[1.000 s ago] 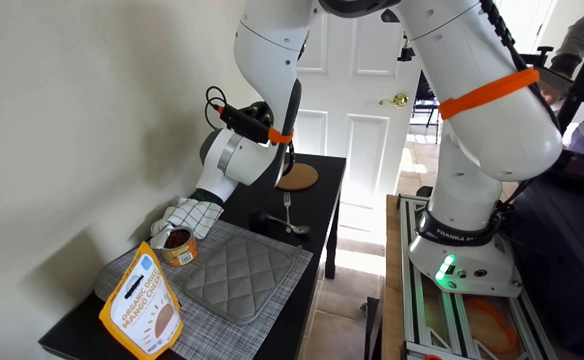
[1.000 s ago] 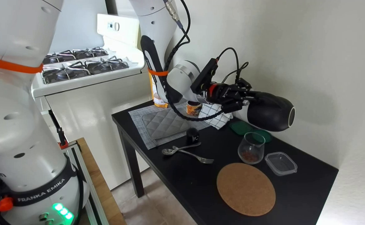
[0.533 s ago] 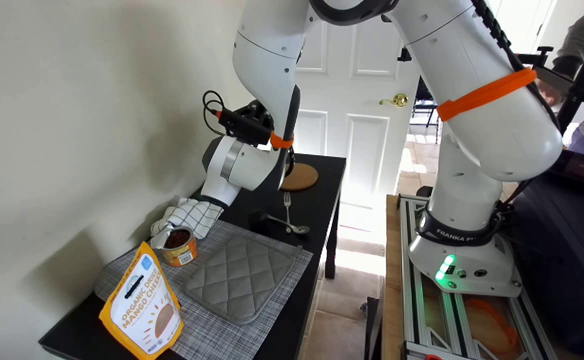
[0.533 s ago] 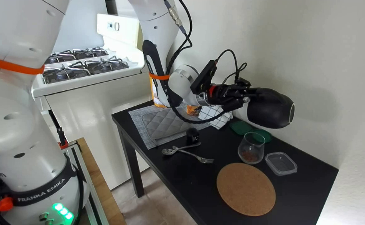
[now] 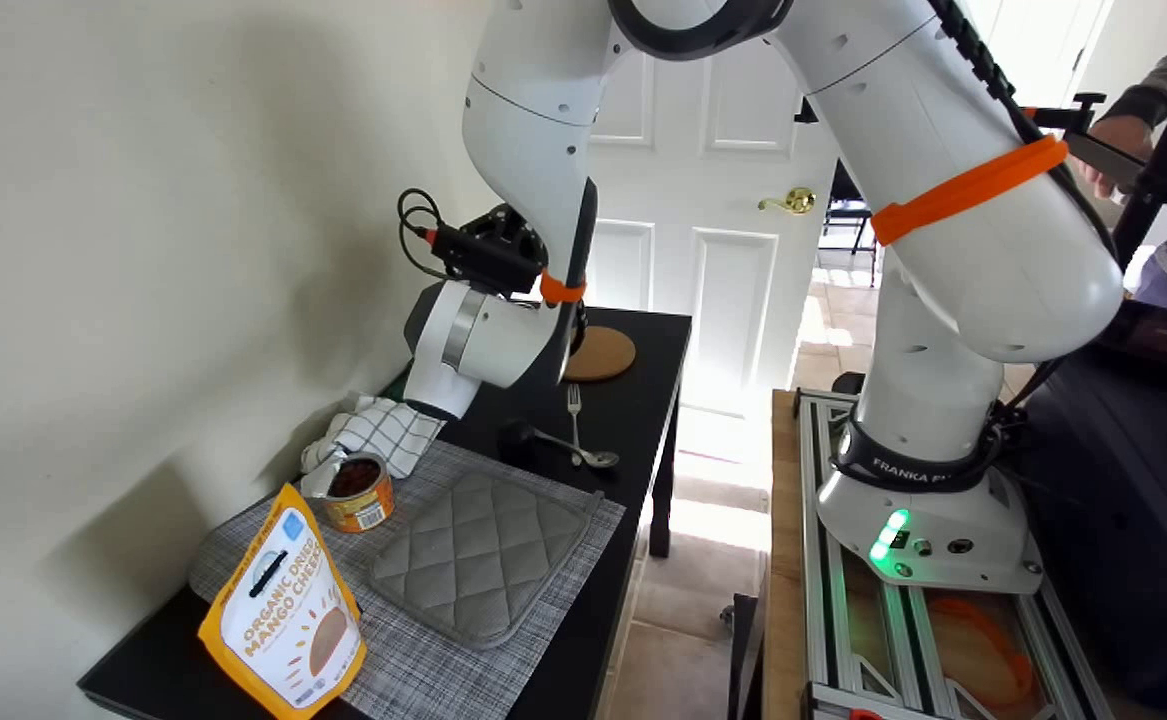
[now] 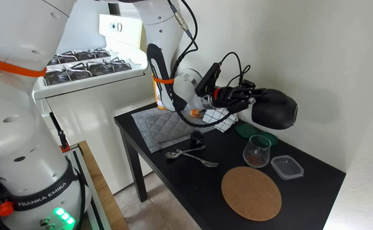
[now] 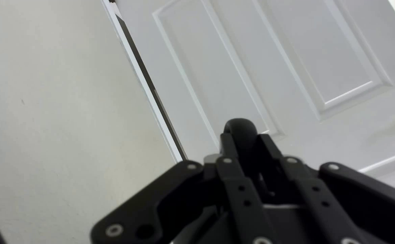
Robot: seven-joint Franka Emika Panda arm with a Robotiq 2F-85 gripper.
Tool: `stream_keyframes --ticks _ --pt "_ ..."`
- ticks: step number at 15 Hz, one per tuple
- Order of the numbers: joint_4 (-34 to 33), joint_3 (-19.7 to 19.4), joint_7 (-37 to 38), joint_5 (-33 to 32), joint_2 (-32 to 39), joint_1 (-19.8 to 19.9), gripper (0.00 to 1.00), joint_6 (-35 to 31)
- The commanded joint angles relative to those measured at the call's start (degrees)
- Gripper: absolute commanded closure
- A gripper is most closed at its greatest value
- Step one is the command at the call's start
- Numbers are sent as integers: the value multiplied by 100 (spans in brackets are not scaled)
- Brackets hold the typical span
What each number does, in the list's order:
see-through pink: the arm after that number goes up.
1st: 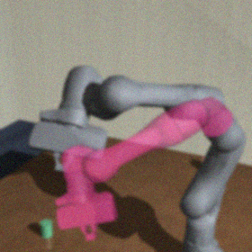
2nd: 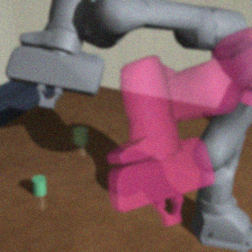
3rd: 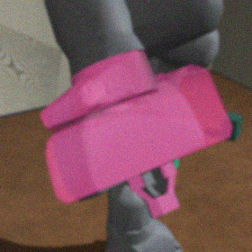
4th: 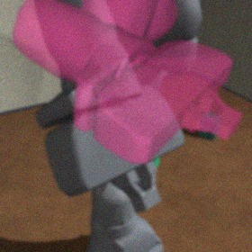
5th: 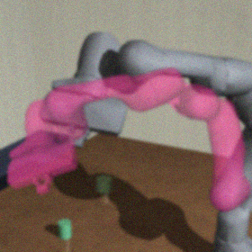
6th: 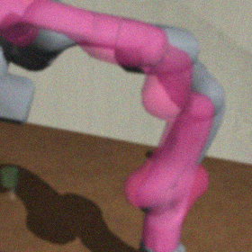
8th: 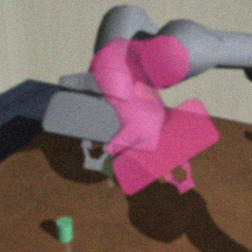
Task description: Pour the contents of the black cup into the glass cup
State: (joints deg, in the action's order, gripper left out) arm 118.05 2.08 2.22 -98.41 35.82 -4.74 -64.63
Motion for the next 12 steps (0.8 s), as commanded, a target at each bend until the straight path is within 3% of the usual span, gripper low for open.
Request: stream_keyframes --ticks 1,5,12 --pt "-146 348 265 515 -339 189 94 -395" --pt "-257 500 584 993 -568 176 94 -958" --pt "-293 599 898 1253 -737 37 94 -1616"
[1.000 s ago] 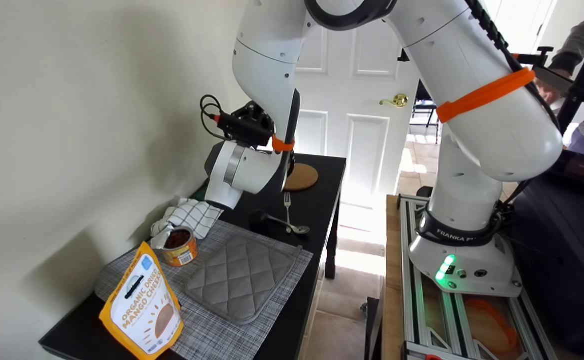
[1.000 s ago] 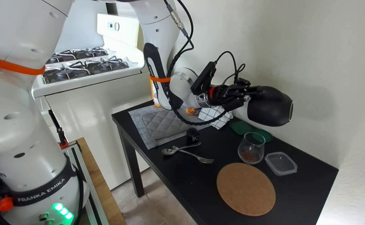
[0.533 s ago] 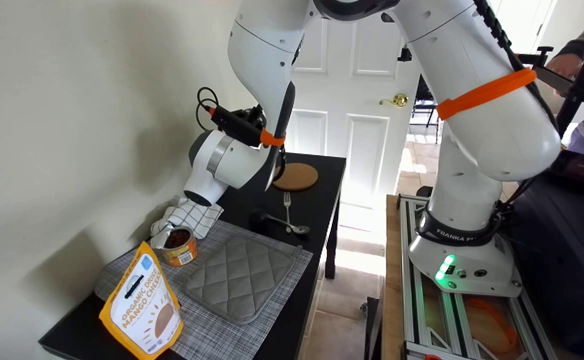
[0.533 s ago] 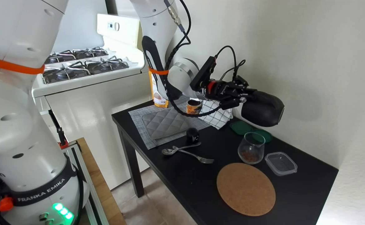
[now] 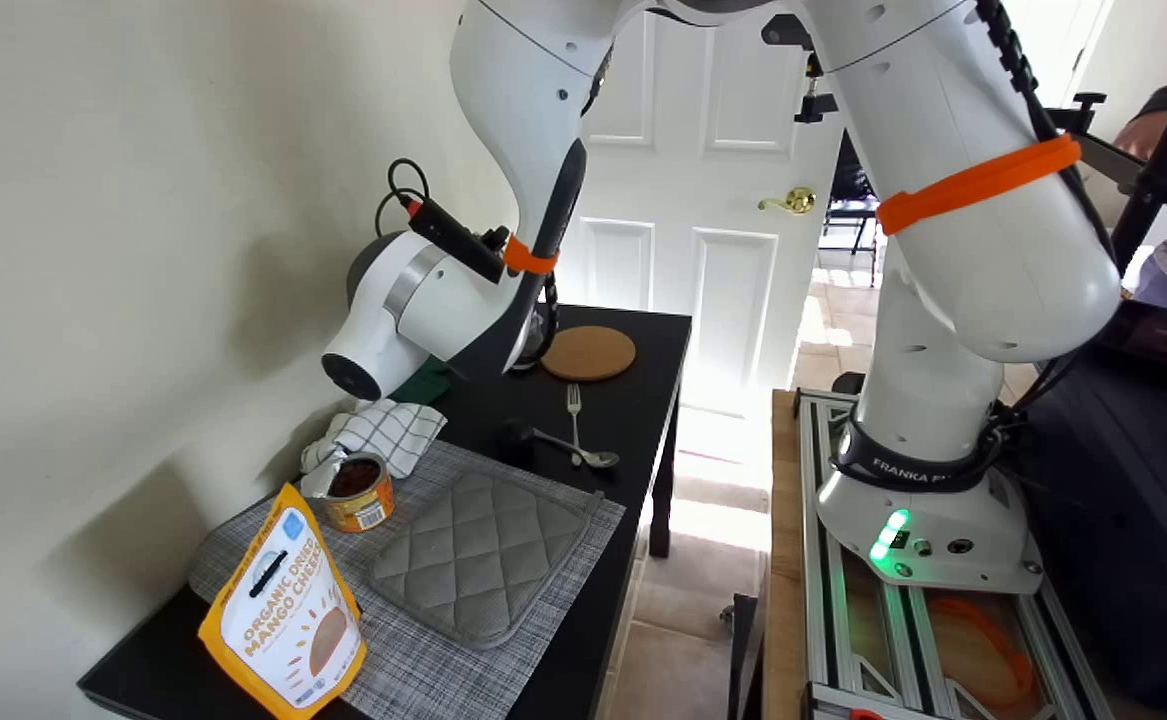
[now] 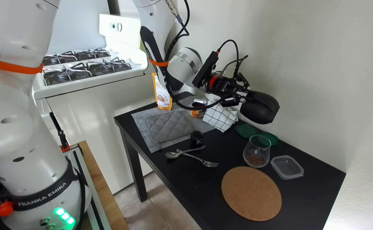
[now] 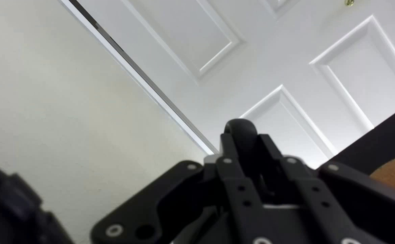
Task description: Pour the contents of the black cup into the glass cup
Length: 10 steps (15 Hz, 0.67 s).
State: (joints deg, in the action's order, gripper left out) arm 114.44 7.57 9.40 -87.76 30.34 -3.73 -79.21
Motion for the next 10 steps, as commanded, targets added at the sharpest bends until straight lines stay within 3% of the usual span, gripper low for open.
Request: stream_keyframes --ticks 1,10 --pt "89 67 237 219 -201 -88 94 -224" --pt "291 188 661 718 -377 -188 94 -709"
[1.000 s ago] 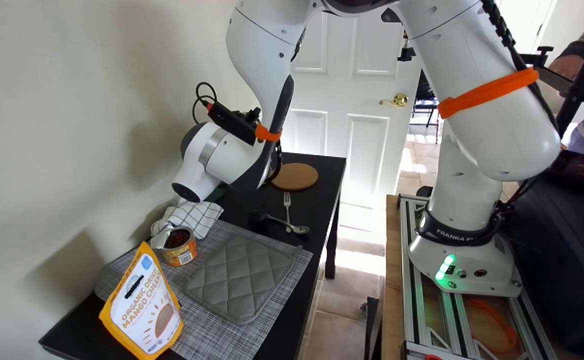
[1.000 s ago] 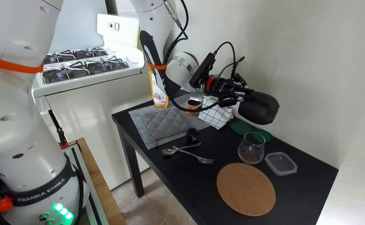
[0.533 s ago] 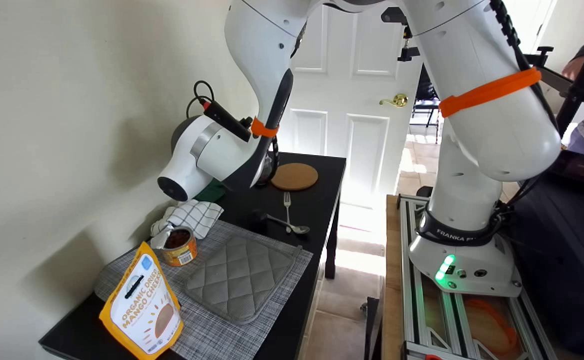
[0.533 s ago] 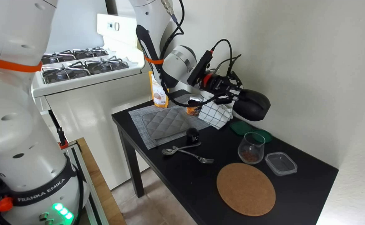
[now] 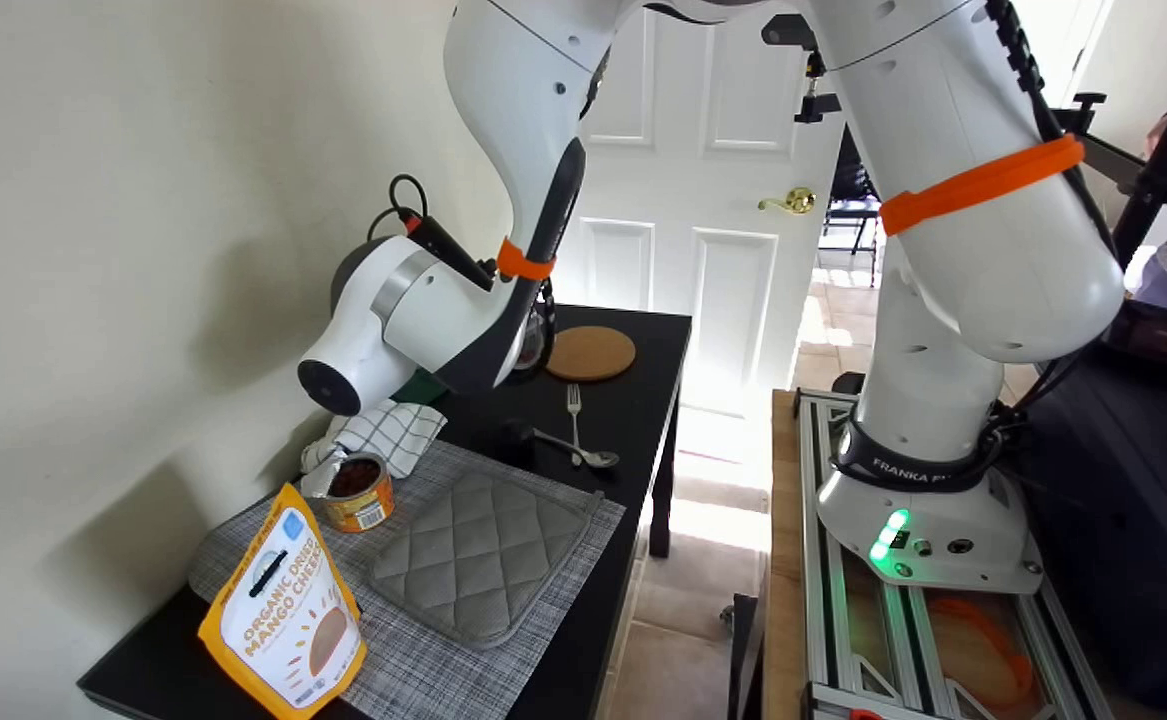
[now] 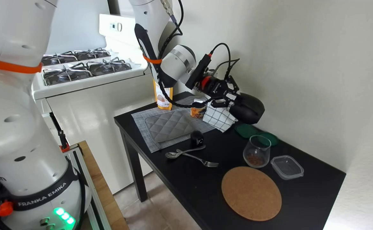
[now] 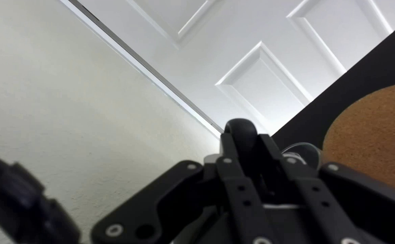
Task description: Pour the contents of the black cup into the glass cup
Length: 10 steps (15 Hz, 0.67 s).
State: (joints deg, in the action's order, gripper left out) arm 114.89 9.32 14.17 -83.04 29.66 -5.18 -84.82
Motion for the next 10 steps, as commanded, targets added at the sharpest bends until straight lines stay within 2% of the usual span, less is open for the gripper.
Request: stream_keyframes --ticks 1,10 --pt "275 26 218 360 -342 -35 94 -225" --pt "625 26 365 1078 -602 -53 94 -1035"
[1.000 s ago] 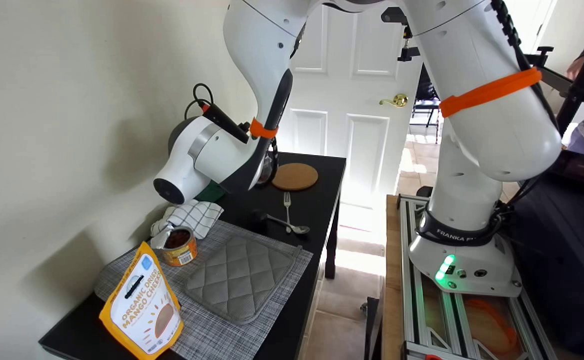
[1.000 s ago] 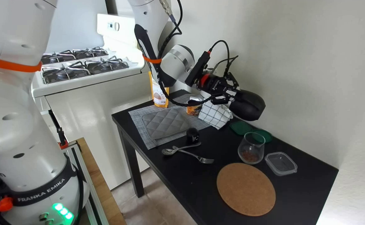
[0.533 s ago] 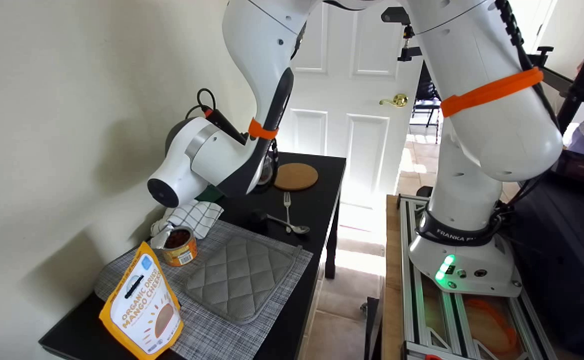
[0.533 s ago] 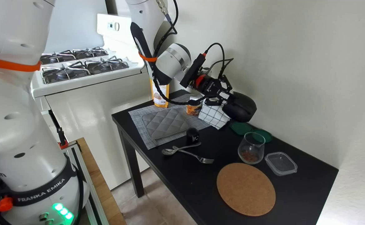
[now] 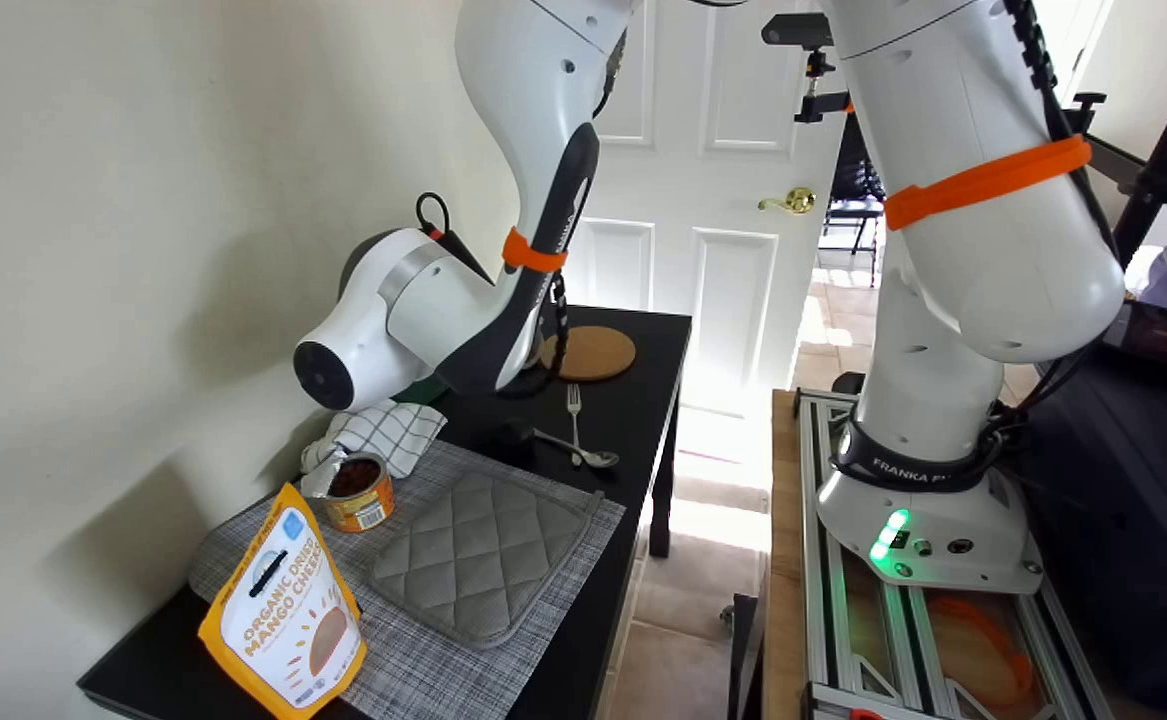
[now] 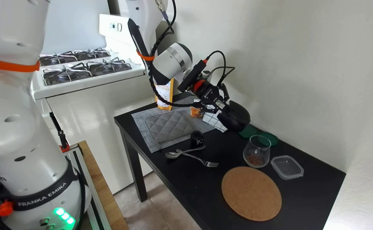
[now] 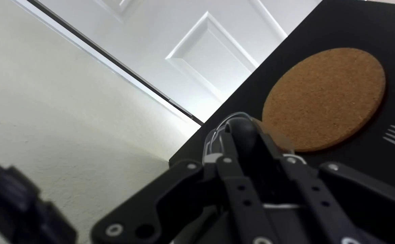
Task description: Pour the contents of the black cup into the glass cup
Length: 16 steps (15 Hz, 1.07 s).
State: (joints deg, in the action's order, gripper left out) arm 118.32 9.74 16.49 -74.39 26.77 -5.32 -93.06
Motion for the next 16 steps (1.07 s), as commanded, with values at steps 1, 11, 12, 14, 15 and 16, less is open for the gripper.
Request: stream_keyframes --ticks 1,11,12,14,15,16 --pt "323 -20 147 278 -339 -31 94 -306" --pt "605 -247 201 1098 -551 217 94 -1472" --pt "613 -281 201 1232 -589 274 94 -1644" --pt "636 -368 159 1502 -684 365 94 -1961" --pt "648 -407 125 1637 -719 409 94 -2130" --pt "648 -446 100 1767 -757 442 94 -2288"
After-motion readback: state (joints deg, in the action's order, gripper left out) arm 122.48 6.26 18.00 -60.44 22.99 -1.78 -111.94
